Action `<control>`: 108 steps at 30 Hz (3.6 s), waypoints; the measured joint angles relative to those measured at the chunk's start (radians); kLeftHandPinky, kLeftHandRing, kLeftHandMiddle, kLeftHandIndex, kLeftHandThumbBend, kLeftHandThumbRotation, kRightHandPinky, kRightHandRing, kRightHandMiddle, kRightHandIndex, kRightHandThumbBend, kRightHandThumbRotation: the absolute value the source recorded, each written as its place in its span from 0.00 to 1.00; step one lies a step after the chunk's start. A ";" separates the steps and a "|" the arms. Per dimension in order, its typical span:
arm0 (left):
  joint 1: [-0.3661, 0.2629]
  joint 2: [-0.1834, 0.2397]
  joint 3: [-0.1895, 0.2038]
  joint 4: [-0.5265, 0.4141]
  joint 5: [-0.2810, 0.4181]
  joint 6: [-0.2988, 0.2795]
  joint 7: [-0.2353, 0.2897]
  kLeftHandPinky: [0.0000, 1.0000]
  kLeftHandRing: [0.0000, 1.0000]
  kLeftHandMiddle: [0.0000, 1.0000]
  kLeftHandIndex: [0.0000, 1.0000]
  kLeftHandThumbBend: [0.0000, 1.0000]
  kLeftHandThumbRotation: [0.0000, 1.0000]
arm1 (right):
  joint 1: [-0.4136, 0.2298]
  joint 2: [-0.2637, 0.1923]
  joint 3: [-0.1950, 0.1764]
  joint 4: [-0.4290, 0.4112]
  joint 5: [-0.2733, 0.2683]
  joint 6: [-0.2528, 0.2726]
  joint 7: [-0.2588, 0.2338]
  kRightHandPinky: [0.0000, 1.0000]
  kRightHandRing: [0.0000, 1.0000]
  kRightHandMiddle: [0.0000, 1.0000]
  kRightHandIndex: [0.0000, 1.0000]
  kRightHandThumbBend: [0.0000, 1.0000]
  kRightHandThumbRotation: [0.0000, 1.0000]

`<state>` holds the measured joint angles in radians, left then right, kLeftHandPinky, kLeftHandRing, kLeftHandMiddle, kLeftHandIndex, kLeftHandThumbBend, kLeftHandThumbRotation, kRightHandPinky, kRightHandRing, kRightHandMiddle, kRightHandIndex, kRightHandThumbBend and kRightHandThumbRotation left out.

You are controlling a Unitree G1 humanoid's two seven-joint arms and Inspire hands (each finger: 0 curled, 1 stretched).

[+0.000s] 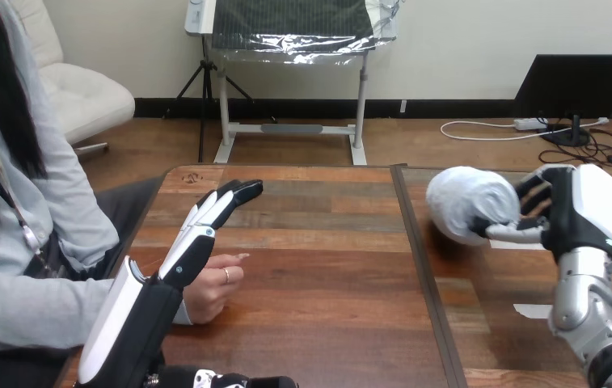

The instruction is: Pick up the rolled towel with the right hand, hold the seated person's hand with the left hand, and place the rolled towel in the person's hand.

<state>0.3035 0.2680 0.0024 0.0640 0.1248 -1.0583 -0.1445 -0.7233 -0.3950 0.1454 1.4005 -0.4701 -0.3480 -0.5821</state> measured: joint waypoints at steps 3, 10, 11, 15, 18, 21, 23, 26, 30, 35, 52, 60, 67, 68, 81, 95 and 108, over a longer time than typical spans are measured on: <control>0.000 0.000 0.000 0.002 0.000 0.000 -0.001 1.00 0.97 0.93 0.93 1.00 0.59 | 0.004 0.006 -0.001 -0.002 0.001 -0.033 -0.009 0.37 0.41 0.45 0.46 0.88 0.00; 0.000 0.000 0.001 0.005 0.002 0.000 -0.001 1.00 0.97 0.93 0.93 1.00 0.59 | 0.011 0.022 -0.001 -0.002 0.002 -0.085 -0.033 0.37 0.40 0.45 0.46 0.87 0.00; 0.000 0.000 0.001 0.006 0.003 0.000 -0.001 1.00 0.97 0.93 0.93 1.00 0.59 | 0.012 0.025 -0.001 -0.002 0.002 -0.091 -0.037 0.37 0.40 0.45 0.46 0.88 0.00; 0.000 0.000 0.002 0.008 0.005 0.000 0.000 1.00 0.97 0.93 0.92 1.00 0.60 | 0.014 0.035 -0.001 -0.002 0.002 -0.109 -0.052 0.37 0.40 0.45 0.46 0.88 0.00; -0.001 0.000 0.003 0.010 0.006 0.000 0.000 1.00 0.97 0.93 0.92 1.00 0.60 | 0.015 0.042 -0.001 -0.002 0.001 -0.118 -0.064 0.37 0.40 0.45 0.46 0.88 0.00; -0.001 0.000 0.003 0.013 0.008 -0.001 0.000 1.00 0.96 0.93 0.92 1.00 0.61 | 0.016 0.047 0.000 -0.002 0.001 -0.123 -0.072 0.37 0.40 0.45 0.45 0.88 0.00; -0.001 0.000 0.004 0.016 0.009 -0.002 0.000 1.00 0.96 0.93 0.92 1.00 0.62 | 0.016 0.048 0.000 -0.003 0.000 -0.124 -0.076 0.37 0.40 0.45 0.45 0.88 0.00; -0.001 -0.001 0.005 0.022 0.012 -0.003 0.002 1.00 0.97 0.93 0.92 1.00 0.62 | 0.016 0.049 0.001 -0.003 0.000 -0.125 -0.082 0.37 0.40 0.44 0.45 0.88 0.00; -0.002 0.000 0.005 0.028 0.013 -0.003 0.002 1.00 0.98 0.94 0.92 1.00 0.63 | 0.017 0.049 0.002 -0.003 0.000 -0.127 -0.090 0.37 0.40 0.44 0.45 0.88 0.00; -0.003 0.000 0.005 0.035 0.014 -0.003 0.002 1.00 0.99 0.95 0.93 1.00 0.63 | 0.019 0.049 0.002 -0.003 0.000 -0.135 -0.091 0.36 0.40 0.44 0.45 0.89 0.00; -0.009 0.000 0.008 0.044 0.016 -0.001 0.002 1.00 0.97 0.93 0.92 1.00 0.62 | 0.051 0.053 0.001 -0.004 0.003 -0.181 -0.095 0.32 0.37 0.43 0.44 0.88 0.00; -0.012 0.000 0.008 0.046 0.020 -0.001 0.002 1.00 0.96 0.92 0.92 1.00 0.62 | 0.067 0.061 0.001 -0.008 0.003 -0.207 -0.102 0.32 0.36 0.43 0.45 0.88 0.00; -0.015 0.000 0.008 0.050 0.022 -0.001 0.002 1.00 0.97 0.93 0.92 1.00 0.61 | 0.079 0.071 0.001 -0.011 0.002 -0.230 -0.111 0.31 0.36 0.42 0.45 0.87 0.00; -0.015 0.000 0.008 0.051 0.022 -0.001 0.002 1.00 0.97 0.93 0.92 1.00 0.61 | 0.080 0.073 0.001 -0.012 0.002 -0.232 -0.111 0.31 0.36 0.42 0.45 0.87 0.00; -0.031 0.000 0.007 0.057 0.025 -0.001 0.002 1.00 0.97 0.93 0.92 1.00 0.60 | 0.100 0.087 0.005 -0.032 0.001 -0.259 -0.112 0.31 0.36 0.43 0.46 0.84 0.00; -0.038 0.000 0.007 0.066 0.025 -0.002 0.002 1.00 0.97 0.93 0.91 1.00 0.61 | 0.172 0.089 0.010 -0.065 0.002 -0.282 -0.133 0.30 0.36 0.43 0.47 0.84 0.00; -0.039 0.000 0.007 0.068 0.025 -0.001 0.002 1.00 0.96 0.92 0.91 1.00 0.61 | 0.282 0.089 0.005 -0.072 0.022 -0.318 -0.139 0.29 0.35 0.43 0.47 0.82 0.00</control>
<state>0.2643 0.2682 0.0094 0.1319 0.1503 -1.0598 -0.1423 -0.4413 -0.3059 0.1504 1.3284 -0.4480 -0.6658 -0.7210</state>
